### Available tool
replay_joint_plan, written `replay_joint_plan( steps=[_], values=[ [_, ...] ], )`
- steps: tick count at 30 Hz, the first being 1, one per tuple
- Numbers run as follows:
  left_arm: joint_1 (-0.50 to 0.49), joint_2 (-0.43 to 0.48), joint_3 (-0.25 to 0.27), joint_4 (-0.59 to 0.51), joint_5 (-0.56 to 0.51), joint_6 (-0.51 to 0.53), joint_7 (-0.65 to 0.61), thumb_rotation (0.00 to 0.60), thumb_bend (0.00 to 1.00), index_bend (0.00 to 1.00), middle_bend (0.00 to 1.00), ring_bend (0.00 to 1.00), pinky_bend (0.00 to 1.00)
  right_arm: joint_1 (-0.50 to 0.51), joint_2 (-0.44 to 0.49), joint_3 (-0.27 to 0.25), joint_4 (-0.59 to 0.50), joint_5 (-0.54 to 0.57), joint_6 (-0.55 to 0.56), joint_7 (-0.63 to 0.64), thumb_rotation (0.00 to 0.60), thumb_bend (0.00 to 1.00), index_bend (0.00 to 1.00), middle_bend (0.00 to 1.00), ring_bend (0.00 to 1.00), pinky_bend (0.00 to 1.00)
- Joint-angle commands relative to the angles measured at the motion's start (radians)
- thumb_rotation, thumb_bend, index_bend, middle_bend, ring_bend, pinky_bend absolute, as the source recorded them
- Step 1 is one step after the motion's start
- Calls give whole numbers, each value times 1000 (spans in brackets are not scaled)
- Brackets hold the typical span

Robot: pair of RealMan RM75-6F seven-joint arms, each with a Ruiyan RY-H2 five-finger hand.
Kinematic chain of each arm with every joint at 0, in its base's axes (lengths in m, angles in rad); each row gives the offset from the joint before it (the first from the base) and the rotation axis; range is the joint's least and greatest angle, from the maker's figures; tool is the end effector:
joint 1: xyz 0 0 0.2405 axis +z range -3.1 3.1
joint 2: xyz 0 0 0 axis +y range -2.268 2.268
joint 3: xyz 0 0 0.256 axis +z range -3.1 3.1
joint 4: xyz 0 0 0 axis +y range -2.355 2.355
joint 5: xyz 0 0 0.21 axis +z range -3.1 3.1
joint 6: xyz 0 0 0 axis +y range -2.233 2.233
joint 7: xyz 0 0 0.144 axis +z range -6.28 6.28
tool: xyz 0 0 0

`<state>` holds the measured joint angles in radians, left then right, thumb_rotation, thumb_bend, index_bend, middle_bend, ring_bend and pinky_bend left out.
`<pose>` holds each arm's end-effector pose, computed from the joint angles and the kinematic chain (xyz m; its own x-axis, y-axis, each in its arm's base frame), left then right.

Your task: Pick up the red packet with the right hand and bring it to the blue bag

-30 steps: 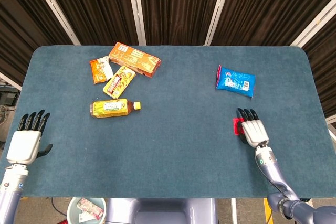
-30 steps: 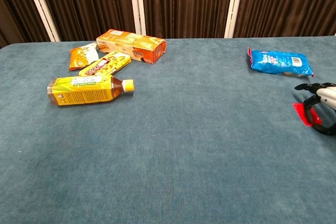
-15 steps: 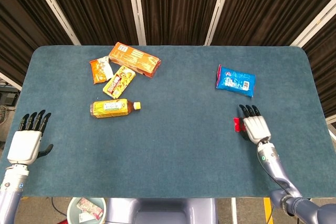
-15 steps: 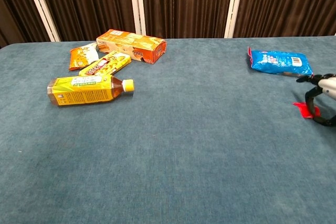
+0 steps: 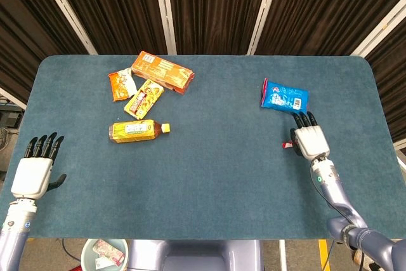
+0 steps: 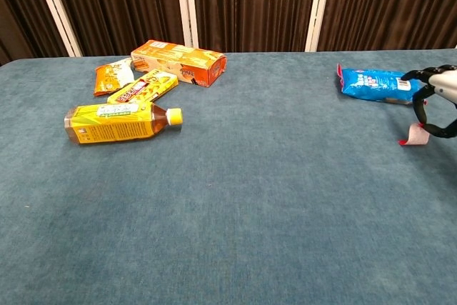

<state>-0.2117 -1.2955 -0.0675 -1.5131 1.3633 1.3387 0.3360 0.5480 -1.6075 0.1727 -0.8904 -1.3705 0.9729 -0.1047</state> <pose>-0.3105 0.2233 0.0992 0.6009 0.0949 0.7937 0.7984 -0.0230 -0.6017 -0.3056 -0.3637 0.0357 0.6467 -0.1327 0.7511 -0.7616 -0.1646 0.6268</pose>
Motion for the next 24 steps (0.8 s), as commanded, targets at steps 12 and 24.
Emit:
replay_joint_plan(
  steps=[12,24],
  values=[
    [3,-1,3,6,0,6,-6,600,229,0,0,0,0,97,9,58,31,12,-10,-34,600,583,618,54,0,0],
    [13,46,31,-38,33,1,-67,600,228,0,0,0,0,-99,228,19,-472,-33,332,-215,600,574,591,34,0,0]
  ],
)
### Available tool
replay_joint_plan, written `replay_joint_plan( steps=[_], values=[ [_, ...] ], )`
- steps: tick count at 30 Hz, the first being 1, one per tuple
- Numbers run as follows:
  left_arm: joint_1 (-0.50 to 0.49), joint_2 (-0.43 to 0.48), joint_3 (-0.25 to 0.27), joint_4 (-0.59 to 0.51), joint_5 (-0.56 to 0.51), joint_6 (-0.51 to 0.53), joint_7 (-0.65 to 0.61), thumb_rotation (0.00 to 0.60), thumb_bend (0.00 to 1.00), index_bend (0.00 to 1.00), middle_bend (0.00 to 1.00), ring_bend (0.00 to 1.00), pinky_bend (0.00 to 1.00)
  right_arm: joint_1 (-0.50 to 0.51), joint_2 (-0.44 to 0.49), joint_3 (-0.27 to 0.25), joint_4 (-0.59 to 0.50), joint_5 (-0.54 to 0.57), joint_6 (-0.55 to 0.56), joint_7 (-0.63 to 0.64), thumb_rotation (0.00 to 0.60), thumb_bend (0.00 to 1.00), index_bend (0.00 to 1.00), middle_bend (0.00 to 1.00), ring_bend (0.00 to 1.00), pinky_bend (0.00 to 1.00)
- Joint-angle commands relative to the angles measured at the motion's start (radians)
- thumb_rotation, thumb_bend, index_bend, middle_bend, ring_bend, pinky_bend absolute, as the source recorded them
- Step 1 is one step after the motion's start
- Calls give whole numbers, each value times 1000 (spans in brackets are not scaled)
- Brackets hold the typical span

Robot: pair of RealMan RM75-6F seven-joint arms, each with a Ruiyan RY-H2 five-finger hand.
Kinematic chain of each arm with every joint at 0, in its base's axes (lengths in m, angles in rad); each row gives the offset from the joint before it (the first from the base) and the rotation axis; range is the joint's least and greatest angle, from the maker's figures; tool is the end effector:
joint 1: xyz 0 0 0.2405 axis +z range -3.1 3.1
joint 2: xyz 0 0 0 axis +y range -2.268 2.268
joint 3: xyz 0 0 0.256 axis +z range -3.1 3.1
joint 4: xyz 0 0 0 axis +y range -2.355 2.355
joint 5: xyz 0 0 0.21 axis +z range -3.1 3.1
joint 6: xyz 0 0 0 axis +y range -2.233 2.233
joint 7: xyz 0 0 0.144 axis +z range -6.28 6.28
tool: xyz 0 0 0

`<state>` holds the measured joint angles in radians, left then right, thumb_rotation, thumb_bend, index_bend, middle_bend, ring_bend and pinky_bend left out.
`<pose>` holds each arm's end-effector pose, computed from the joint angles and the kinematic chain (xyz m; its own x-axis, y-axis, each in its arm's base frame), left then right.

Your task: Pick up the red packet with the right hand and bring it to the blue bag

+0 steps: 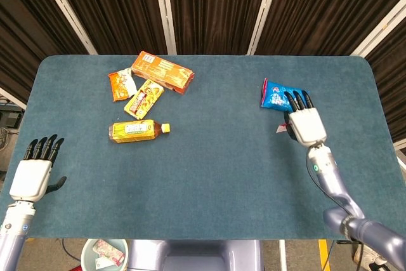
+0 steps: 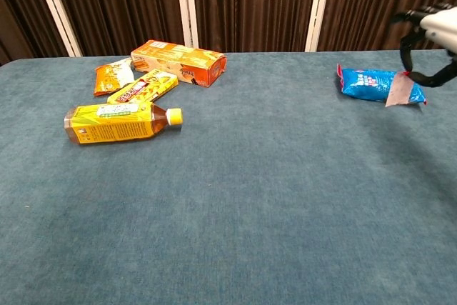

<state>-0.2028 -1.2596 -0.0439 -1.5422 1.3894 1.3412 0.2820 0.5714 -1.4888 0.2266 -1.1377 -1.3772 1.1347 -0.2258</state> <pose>-0.3096 0.2152 0.1044 0.5701 0.1117 0.8140 0.8211 -0.0423 -0.5693 -0.2467 -0.3699 0.0728 0.6198 0.0790 0.7807 -0.7538 -0.2165 0.6204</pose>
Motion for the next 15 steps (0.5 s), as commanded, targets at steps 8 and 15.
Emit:
replay_joint_plan(
  steps=[8,15],
  values=[
    [24,42,27,-33,49,34,-46,600,227,0,0,0,0,-367,170,-169,-423,-54,430,-122,600,572,566,28,0,0],
    [34,44,39,-37,80,57,-46,600,228,0,0,0,0,-417,192,-198,-436,-87,479,-114,600,570,561,21,0,0]
  ],
)
